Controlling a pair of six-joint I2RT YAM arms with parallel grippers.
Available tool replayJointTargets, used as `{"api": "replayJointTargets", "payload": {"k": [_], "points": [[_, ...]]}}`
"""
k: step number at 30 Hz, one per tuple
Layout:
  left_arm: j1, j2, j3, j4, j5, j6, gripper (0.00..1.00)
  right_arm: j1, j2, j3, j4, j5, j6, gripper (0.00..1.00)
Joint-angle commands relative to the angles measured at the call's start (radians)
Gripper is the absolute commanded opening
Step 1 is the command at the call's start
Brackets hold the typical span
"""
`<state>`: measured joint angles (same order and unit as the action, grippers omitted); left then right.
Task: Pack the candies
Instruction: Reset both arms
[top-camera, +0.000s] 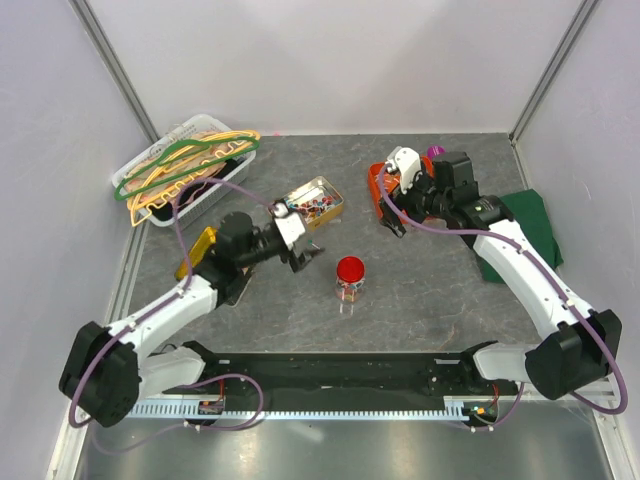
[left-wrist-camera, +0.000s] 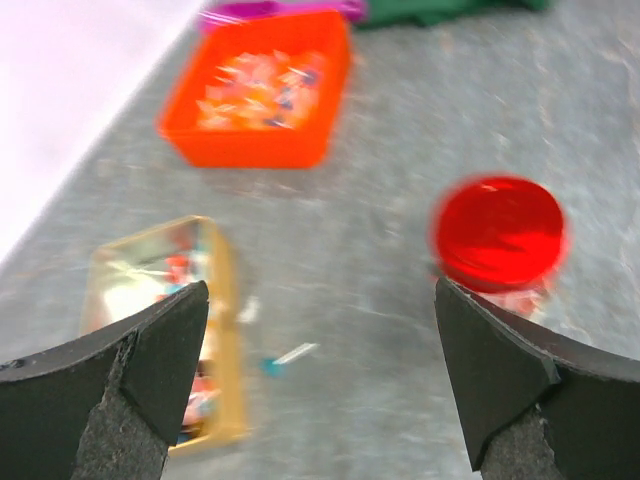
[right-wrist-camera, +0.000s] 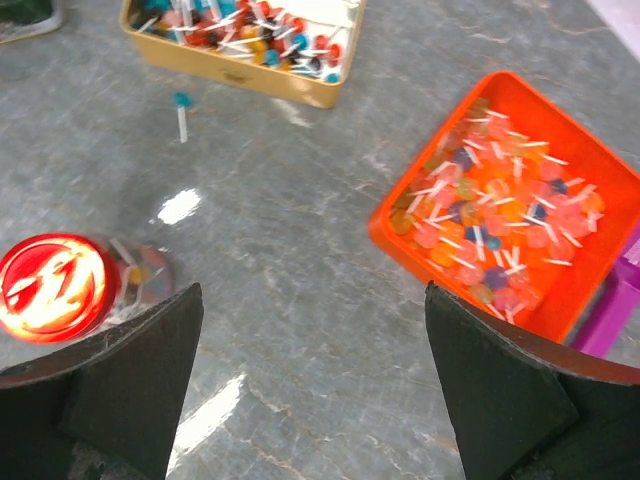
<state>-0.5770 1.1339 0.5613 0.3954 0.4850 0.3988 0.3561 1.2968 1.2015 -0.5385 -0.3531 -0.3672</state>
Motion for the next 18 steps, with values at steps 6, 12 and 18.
{"api": "replayJointTargets", "payload": {"k": [6, 12, 18], "points": [[0.296, -0.051, 0.394, -0.481, -0.008, -0.089, 1.00, -0.026, -0.114, 0.113, 0.132, 0.343, 0.086, 0.98], [0.431, -0.066, 0.497, -0.598, 0.011, -0.153, 1.00, -0.028, -0.160, 0.145, 0.210, 0.643, 0.073, 0.98], [0.546, -0.043, 0.562, -0.658, 0.052, -0.201, 1.00, -0.029, -0.214, 0.060, 0.307, 0.763, 0.057, 0.98]]}}
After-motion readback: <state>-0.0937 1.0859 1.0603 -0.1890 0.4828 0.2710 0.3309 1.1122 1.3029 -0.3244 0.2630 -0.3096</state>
